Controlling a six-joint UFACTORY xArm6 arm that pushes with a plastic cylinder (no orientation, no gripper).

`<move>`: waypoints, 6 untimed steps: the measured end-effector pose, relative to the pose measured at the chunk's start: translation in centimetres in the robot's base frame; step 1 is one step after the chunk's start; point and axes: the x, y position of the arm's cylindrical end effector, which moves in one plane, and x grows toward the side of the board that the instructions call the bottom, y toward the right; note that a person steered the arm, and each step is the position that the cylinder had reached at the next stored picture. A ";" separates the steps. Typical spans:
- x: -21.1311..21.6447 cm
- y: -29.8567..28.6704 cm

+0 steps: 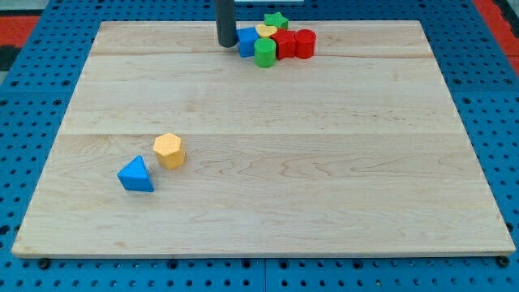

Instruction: Put the green circle below the red star

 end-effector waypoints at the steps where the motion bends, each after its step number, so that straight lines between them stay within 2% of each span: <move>1: -0.5 2.3; 2: -1.1 5.3; 4: -3.4 2.5; 6: -5.1 3.4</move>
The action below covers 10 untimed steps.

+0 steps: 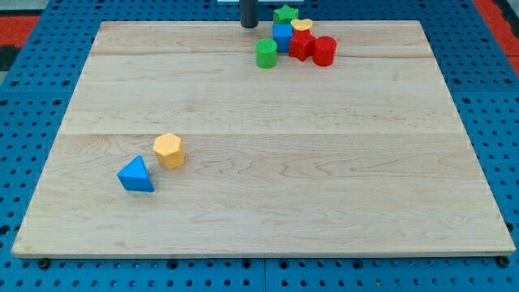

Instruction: Put the green circle below the red star

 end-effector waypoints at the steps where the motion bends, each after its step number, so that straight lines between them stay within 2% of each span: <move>1: 0.0 0.5; 2: 4.4 -1.3; 3: 6.9 0.9; 5: 6.9 2.3; 7: 9.0 4.2; 8: 7.1 5.6; 10: 6.6 1.0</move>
